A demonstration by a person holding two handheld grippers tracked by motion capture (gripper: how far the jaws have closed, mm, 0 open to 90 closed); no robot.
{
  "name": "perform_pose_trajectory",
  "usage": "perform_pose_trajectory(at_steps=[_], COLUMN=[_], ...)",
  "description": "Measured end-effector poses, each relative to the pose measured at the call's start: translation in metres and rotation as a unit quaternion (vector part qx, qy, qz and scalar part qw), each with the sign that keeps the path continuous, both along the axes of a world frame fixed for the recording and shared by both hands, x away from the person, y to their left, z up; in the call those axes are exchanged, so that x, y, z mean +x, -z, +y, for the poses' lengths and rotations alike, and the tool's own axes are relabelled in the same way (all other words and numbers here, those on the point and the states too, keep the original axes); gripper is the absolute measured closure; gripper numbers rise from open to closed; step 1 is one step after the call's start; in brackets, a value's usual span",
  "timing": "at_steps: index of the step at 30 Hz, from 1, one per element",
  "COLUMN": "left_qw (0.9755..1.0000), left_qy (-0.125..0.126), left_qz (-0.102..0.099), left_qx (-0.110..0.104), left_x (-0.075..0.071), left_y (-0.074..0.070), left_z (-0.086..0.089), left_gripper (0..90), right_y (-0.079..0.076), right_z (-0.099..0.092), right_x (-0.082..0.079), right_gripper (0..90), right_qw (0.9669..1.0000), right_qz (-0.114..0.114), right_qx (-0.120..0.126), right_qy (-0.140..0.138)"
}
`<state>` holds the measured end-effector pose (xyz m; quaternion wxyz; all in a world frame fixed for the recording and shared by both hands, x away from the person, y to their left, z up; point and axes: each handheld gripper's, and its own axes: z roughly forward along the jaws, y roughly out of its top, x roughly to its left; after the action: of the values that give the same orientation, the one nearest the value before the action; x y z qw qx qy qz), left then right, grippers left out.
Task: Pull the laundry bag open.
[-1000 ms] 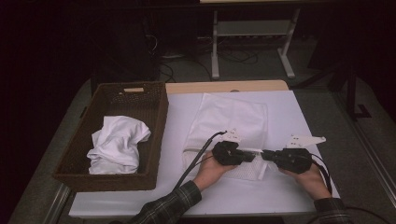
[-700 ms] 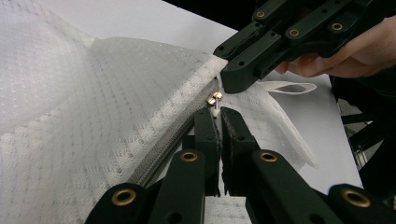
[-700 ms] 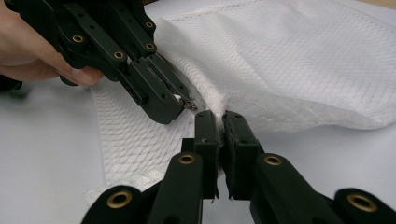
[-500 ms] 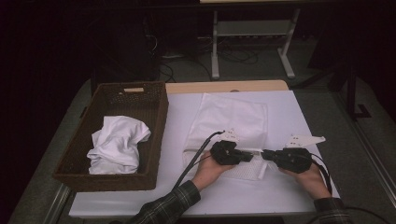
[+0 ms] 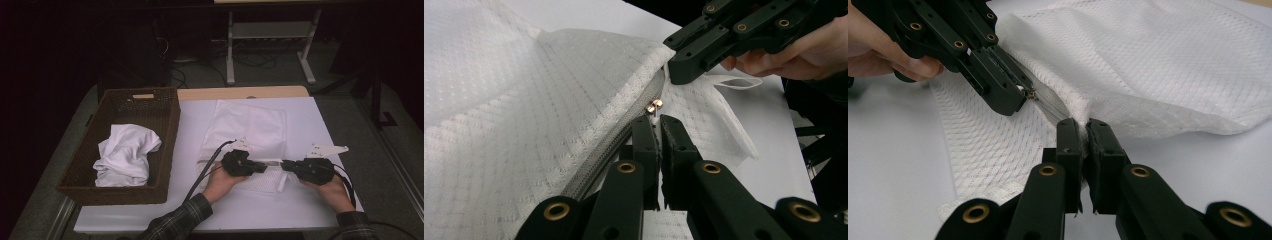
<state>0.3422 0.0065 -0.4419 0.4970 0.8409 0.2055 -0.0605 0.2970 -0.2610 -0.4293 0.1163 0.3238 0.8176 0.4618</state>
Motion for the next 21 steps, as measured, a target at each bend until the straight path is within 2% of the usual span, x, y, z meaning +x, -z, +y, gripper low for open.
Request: perform_pose_trajectory(at_steps=[9,11,17,21], left_qw=[1.0000,1.0000,0.9999,0.9997], left_qy=[-0.001,-0.002,-0.002,-0.012], left_qz=[0.002,0.009,0.007,0.010], left_qx=[0.005,0.004,0.008,0.020], left_x=[0.0008,0.0023,0.0024,0.0043], left_y=[0.0008,0.0020,0.0026,0.0041], left_z=[0.0011,0.0020,0.0017,0.0044], left_gripper=[86.5,86.5,86.6,86.7], right_y=[0.0005,0.0005,0.0012,0.0013], right_z=[0.0013,0.0014,0.0019,0.0035], right_x=[-0.0002,-0.0004,0.0004,0.0000], right_gripper=[84.5,84.5,84.6,85.1], right_qw=[1.0000,1.0000,1.0000,0.9998], right_qz=[-0.003,-0.003,0.000,-0.005], right_qx=[-0.004,-0.004,-0.006,-0.016], right_qy=[-0.001,-0.001,-0.001,0.005])
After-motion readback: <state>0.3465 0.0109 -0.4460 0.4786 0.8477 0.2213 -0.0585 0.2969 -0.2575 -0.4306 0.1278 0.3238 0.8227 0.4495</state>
